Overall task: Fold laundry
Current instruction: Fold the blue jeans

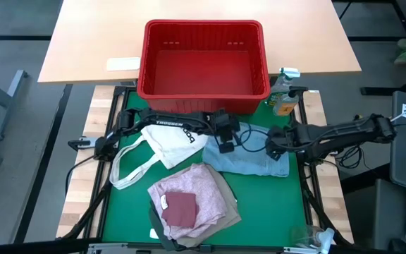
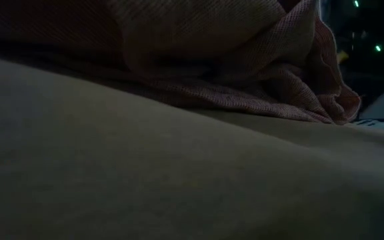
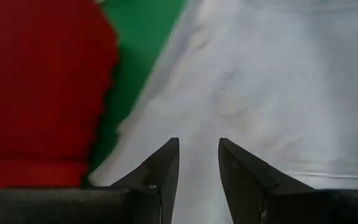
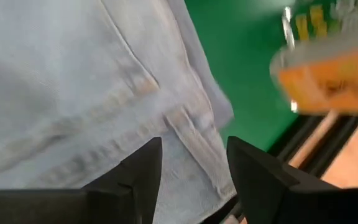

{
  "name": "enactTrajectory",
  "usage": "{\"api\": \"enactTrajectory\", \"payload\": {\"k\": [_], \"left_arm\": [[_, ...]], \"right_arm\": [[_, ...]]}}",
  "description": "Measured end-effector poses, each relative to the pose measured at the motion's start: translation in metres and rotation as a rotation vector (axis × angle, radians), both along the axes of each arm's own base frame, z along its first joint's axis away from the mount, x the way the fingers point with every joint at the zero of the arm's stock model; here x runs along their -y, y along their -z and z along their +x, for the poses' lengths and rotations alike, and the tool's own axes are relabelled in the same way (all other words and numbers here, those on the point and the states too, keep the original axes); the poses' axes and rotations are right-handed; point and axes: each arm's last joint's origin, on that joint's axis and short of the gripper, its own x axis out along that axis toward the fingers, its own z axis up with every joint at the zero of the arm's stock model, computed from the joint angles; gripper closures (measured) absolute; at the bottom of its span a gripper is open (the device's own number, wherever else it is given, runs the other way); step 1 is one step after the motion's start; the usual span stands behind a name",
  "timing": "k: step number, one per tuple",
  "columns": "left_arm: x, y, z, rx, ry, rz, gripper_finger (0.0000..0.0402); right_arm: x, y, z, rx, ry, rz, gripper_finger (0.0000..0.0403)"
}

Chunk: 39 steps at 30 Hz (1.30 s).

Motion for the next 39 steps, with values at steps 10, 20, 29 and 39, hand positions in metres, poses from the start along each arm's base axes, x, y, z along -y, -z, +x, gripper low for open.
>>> {"api": "enactTrajectory", "payload": {"k": [10, 20, 29, 39], "left_arm": [[-0.045, 0.047, -0.027, -0.083, -0.189, -0.045, 0.0294], [-0.059, 0.07, -0.045, -0.138, -0.265, -0.082, 0.0294], [-0.053, 0.064, -0.042, -0.173, -0.253, -0.076, 0.0294], [-0.034, 0.004, -0.028, -0.227, -0.202, -0.081, 0.0294]], "right_arm": [[0.0, 0.027, -0.003, 0.011, 0.118, 0.017, 0.0221], [0.0, 0.028, -0.002, 0.064, 0.233, 0.024, 0.0221], [0.0, 0.028, -0.002, 0.061, 0.232, 0.035, 0.0221], [-0.004, -0.015, 0.013, 0.112, 0.17, 0.129, 0.0221]]}}
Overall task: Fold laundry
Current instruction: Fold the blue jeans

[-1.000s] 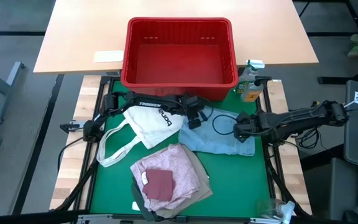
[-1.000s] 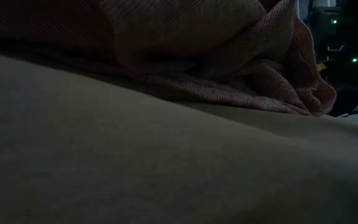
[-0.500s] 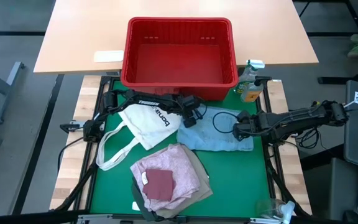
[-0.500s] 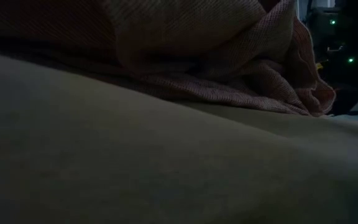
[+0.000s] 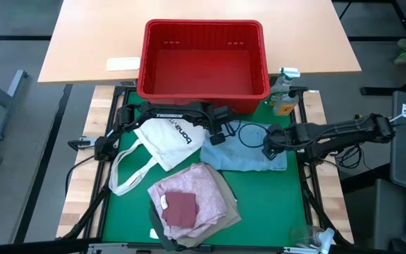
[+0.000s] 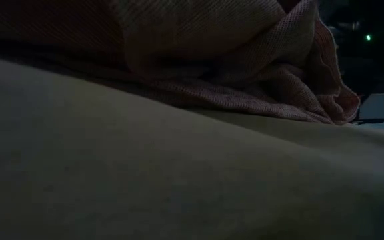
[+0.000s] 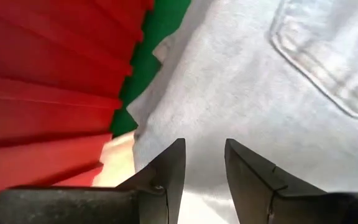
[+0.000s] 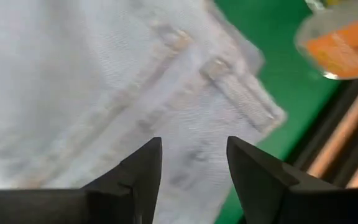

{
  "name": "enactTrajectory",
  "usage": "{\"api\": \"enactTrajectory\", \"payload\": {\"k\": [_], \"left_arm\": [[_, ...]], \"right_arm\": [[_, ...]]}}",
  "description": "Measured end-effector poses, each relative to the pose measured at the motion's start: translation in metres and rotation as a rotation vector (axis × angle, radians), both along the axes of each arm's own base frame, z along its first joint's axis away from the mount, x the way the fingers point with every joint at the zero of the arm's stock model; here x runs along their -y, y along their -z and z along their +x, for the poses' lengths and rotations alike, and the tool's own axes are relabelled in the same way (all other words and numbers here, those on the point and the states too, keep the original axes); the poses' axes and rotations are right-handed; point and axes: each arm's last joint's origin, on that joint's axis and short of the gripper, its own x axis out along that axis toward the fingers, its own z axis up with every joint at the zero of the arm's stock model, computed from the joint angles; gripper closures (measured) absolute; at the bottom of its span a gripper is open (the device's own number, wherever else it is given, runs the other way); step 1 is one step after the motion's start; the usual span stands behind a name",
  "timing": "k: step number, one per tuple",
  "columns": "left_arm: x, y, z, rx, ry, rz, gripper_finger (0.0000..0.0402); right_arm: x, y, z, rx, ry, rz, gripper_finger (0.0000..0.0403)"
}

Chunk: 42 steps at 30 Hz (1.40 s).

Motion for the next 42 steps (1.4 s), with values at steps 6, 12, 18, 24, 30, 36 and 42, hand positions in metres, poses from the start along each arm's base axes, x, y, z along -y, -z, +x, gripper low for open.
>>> {"api": "enactTrajectory", "payload": {"k": [6, 12, 18, 24, 30, 36, 42], "left_arm": [[0.026, -0.018, 0.002, -0.039, 0.064, -0.034, 0.0294], [0.067, -0.015, 0.001, -0.087, 0.212, -0.185, 0.0294], [0.105, -0.01, 0.002, -0.105, 0.311, -0.165, 0.0294], [0.127, 0.012, 0.002, -0.089, 0.378, -0.154, 0.0294], [0.129, 0.037, -0.007, -0.132, 0.378, -0.154, 0.0294], [0.128, 0.054, -0.014, -0.149, 0.374, -0.154, 0.0294], [0.128, 0.056, -0.015, -0.149, 0.374, -0.154, 0.0294]], "right_arm": [[-0.007, -0.012, 0.013, 0.116, -0.051, 0.216, 0.0221], [-0.022, -0.011, 0.018, 0.143, -0.132, 0.264, 0.0221], [-0.043, -0.005, 0.019, 0.114, -0.186, 0.197, 0.0221], [-0.058, 0.01, 0.025, 0.046, -0.246, 0.073, 0.0221], [-0.066, 0.034, 0.037, -0.085, -0.255, 0.043, 0.0221], [-0.07, 0.06, 0.048, -0.215, -0.25, 0.016, 0.0221], [-0.072, 0.07, 0.051, -0.271, -0.25, 0.023, 0.0221]]}}
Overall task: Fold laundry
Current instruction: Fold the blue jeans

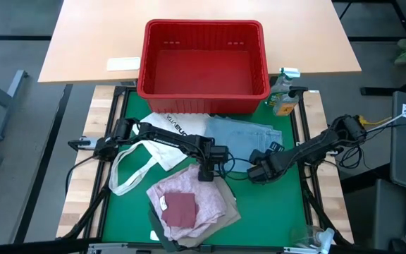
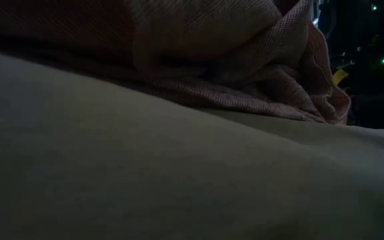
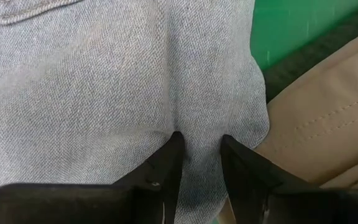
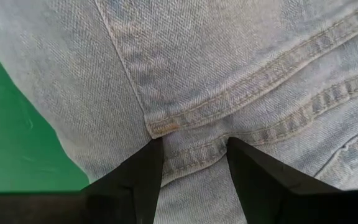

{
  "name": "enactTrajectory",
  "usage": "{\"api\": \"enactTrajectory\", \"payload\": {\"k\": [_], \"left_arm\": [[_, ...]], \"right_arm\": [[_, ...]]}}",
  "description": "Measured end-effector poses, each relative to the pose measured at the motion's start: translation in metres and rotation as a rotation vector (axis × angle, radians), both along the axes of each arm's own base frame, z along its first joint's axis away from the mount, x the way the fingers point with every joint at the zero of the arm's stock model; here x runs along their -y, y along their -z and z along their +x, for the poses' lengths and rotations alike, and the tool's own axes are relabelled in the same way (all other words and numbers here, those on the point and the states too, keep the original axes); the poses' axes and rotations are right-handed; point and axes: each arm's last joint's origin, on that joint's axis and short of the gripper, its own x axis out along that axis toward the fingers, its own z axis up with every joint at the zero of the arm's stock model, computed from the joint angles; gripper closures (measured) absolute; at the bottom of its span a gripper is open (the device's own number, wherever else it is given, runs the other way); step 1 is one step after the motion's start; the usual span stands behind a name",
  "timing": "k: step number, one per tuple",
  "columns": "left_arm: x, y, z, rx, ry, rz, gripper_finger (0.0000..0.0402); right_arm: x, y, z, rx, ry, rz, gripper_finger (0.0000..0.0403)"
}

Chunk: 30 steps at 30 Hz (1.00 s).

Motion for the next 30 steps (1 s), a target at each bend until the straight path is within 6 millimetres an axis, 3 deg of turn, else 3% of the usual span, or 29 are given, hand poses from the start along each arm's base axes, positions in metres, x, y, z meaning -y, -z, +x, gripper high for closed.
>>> {"api": "enactTrajectory", "payload": {"k": [7, 17, 22, 30], "left_arm": [[0.0, -0.014, 0.006, -0.003, 0.0, 0.001, 0.0294], [0.0, -0.058, 0.009, -0.043, -0.005, 0.025, 0.0294], [0.0, -0.061, 0.011, -0.03, -0.006, 0.027, 0.0294], [0.001, -0.062, 0.013, -0.011, 0.053, 0.041, 0.0294]], "right_arm": [[0.0, -0.01, -0.002, 0.021, 0.002, 0.032, 0.0221], [0.0, -0.04, -0.002, 0.041, -0.05, 0.062, 0.0221], [-0.001, -0.049, -0.001, 0.022, -0.07, 0.069, 0.0221], [-0.006, -0.05, 0.0, -0.017, -0.13, 0.22, 0.0221]]}}
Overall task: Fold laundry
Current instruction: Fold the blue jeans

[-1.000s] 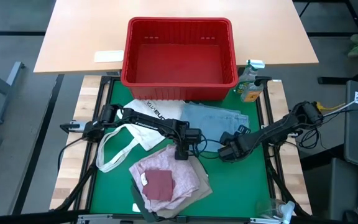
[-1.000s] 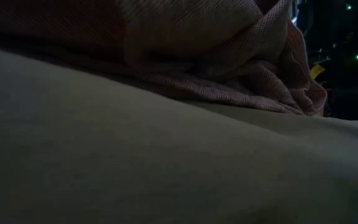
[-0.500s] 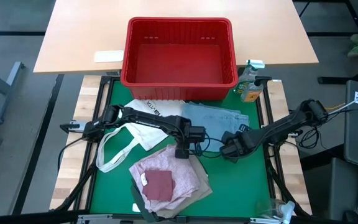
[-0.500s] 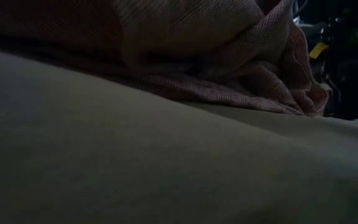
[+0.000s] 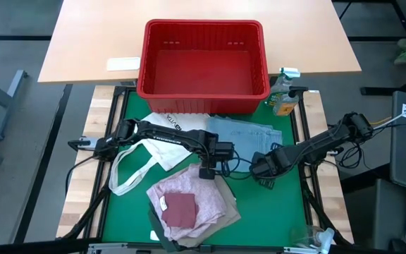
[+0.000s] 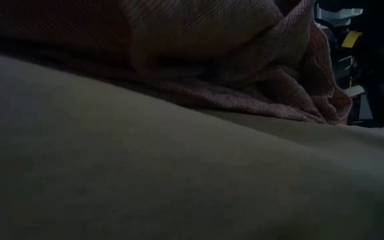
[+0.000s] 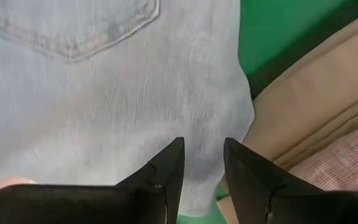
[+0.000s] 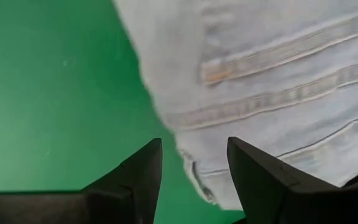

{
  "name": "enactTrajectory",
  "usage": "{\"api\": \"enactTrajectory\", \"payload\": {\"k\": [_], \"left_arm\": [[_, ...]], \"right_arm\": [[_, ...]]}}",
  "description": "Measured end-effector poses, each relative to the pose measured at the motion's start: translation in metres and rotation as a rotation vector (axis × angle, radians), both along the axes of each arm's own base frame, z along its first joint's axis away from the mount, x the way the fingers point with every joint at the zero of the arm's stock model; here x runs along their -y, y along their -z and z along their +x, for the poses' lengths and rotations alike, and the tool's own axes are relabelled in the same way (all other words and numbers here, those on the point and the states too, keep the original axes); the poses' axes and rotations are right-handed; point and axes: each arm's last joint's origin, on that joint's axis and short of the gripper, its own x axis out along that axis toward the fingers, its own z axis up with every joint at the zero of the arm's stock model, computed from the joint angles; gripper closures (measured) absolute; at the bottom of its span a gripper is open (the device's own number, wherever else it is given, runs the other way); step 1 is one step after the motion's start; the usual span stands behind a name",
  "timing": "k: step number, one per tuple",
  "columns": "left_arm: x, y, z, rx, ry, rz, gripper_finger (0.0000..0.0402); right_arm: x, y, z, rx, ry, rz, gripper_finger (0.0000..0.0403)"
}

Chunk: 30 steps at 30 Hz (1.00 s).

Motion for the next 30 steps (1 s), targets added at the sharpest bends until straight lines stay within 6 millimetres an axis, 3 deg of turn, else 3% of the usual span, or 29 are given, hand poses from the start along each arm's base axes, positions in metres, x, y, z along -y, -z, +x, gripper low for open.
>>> {"api": "enactTrajectory", "payload": {"k": [30], "left_arm": [[0.002, -0.0024, 0.0022, 0.026, 0.038, 0.022, 0.0294]], "right_arm": [[0.0001, -0.0001, 0.0003, 0.006, -0.002, -0.004, 0.0221]]}}
